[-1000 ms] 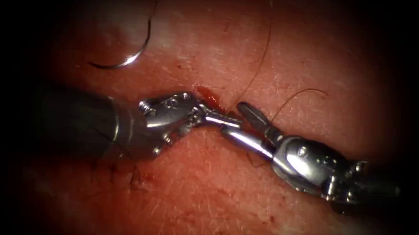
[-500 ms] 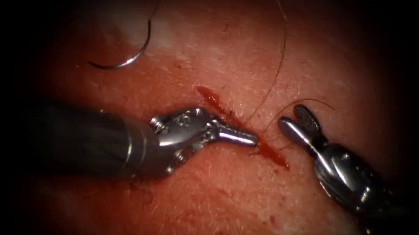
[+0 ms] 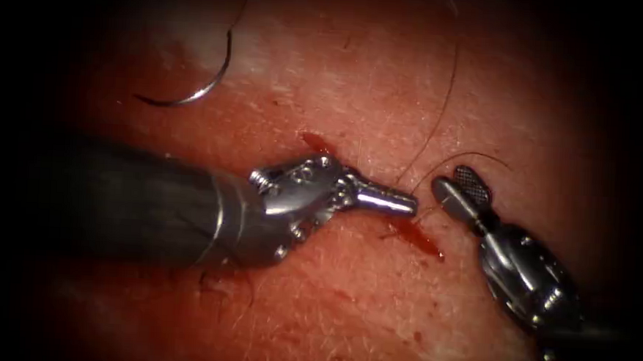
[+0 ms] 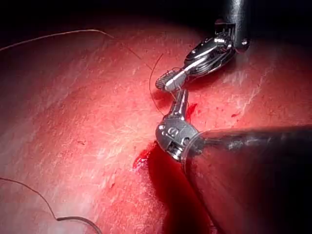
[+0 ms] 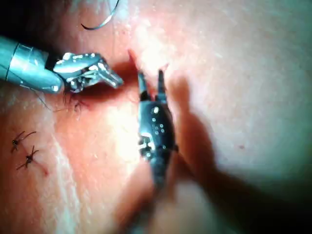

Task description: Wound Closure

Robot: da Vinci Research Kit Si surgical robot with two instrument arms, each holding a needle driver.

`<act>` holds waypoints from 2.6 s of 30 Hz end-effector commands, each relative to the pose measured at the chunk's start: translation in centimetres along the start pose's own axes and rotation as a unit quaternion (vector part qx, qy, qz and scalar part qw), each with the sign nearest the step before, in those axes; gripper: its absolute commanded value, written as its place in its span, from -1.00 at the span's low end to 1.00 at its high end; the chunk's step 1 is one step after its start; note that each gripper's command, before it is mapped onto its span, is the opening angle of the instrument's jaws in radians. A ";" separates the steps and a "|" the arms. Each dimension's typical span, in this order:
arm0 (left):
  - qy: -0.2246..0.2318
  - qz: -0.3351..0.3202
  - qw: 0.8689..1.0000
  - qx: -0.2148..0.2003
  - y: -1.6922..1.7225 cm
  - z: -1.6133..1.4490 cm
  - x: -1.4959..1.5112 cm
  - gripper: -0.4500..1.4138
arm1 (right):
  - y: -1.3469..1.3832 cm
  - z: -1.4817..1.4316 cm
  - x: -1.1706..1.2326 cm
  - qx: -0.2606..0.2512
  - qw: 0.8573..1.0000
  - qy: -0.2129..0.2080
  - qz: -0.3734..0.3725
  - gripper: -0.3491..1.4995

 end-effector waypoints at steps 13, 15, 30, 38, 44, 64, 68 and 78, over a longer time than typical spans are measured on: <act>0.001 -0.009 1.000 -0.005 -0.07 0.13 0.04 -1.00 | 0.05 0.16 -0.04 -0.024 1.000 0.014 0.011 -0.31; 0.001 -0.009 1.000 -0.005 -0.07 0.13 0.04 -1.00 | 0.07 0.16 -0.03 -0.025 1.000 0.011 0.013 -0.27; 0.000 -0.009 1.000 -0.010 -0.06 0.16 0.03 -1.00 | 0.14 0.25 -0.02 -0.038 0.999 0.016 0.012 -0.85; -0.002 -0.008 1.000 -0.015 -0.07 0.11 0.08 -1.00 | 0.03 0.16 0.01 -0.016 1.000 0.002 -0.007 -1.00; 0.006 0.003 1.000 0.001 -0.12 -0.07 0.41 -1.00 | -0.22 0.02 0.11 -0.013 0.999 0.003 -0.049 -1.00; -0.010 0.011 0.997 0.072 -1.39 0.16 1.31 -1.00 | -0.86 0.04 -0.37 -0.034 0.984 -0.035 -0.171 -1.00; -0.010 0.016 0.997 0.071 -1.53 0.25 1.42 -1.00 | -0.88 0.00 -0.48 -0.039 0.983 -0.044 -0.174 -1.00; -0.007 0.033 0.996 0.083 -1.87 0.42 1.78 -1.00 | -0.92 -0.13 -0.71 -0.042 0.981 -0.056 -0.180 -1.00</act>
